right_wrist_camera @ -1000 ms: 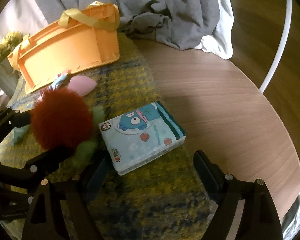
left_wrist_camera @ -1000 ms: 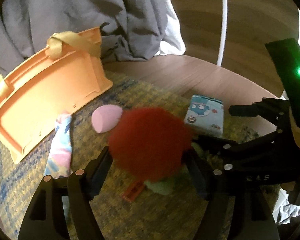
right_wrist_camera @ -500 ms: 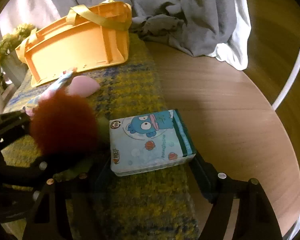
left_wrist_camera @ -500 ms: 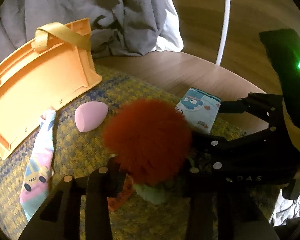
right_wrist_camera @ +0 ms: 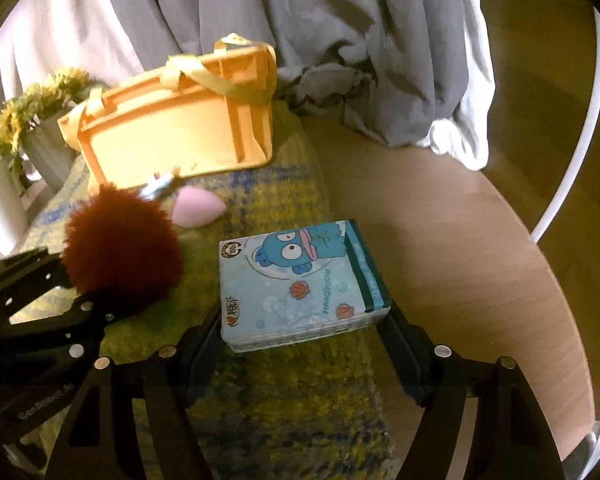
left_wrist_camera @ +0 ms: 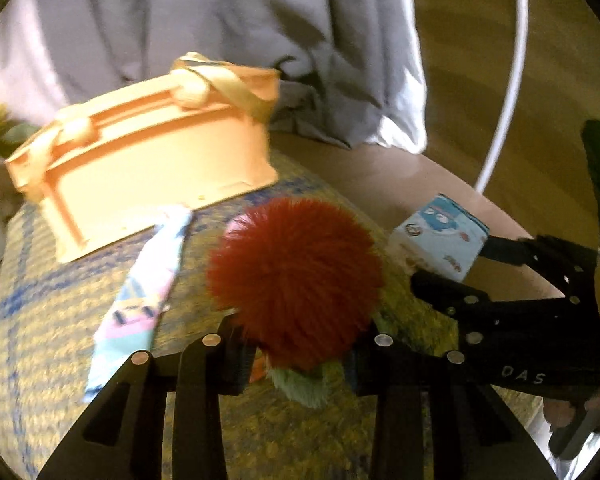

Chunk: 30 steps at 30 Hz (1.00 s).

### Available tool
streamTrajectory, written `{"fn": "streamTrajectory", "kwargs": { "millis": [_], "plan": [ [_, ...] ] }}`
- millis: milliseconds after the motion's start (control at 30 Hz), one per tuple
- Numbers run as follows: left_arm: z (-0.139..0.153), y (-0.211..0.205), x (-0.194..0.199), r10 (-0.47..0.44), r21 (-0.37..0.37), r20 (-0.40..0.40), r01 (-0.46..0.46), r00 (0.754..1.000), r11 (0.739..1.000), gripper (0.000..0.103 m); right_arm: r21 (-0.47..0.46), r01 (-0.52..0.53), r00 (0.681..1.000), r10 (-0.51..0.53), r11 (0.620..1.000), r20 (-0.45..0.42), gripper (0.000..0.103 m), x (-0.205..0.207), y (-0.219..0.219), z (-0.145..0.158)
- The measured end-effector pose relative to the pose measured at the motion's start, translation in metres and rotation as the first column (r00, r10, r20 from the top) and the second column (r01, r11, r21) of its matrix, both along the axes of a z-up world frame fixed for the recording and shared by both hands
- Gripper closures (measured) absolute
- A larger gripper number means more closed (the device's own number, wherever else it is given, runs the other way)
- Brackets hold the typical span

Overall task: Organize soft objects
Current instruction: 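Lift the pompom doll with the left tool while the right tool lifts the tissue pack, then carry the doll over the crate and release it while the right tool drops the tissue pack in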

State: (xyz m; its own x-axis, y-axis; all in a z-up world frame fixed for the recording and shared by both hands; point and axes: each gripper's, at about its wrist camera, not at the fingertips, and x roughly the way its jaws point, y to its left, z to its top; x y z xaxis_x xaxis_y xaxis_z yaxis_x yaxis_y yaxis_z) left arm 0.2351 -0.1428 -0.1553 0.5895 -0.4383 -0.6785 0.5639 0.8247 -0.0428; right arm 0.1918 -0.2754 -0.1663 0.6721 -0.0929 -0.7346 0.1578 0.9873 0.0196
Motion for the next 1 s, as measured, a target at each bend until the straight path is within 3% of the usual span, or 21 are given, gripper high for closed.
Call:
{"fn": "streamTrajectory", "kwargs": {
  "millis": [467,1000],
  "plan": [
    [0.059,0.050,0.001,0.209,-0.076,0.058,-0.205,0.976,0.976,0.068,0.011,-0.016,0.992,0.014,1.000,0.126,0.029,0.006,0.025,0.063],
    [0.122,0.091,0.016,0.277,-0.123,0.186,-0.258,0.943,0.958,0.068,0.062,-0.052,0.963,0.033,0.997,0.266,0.029,0.034,0.057,0.120]
  ]
}}
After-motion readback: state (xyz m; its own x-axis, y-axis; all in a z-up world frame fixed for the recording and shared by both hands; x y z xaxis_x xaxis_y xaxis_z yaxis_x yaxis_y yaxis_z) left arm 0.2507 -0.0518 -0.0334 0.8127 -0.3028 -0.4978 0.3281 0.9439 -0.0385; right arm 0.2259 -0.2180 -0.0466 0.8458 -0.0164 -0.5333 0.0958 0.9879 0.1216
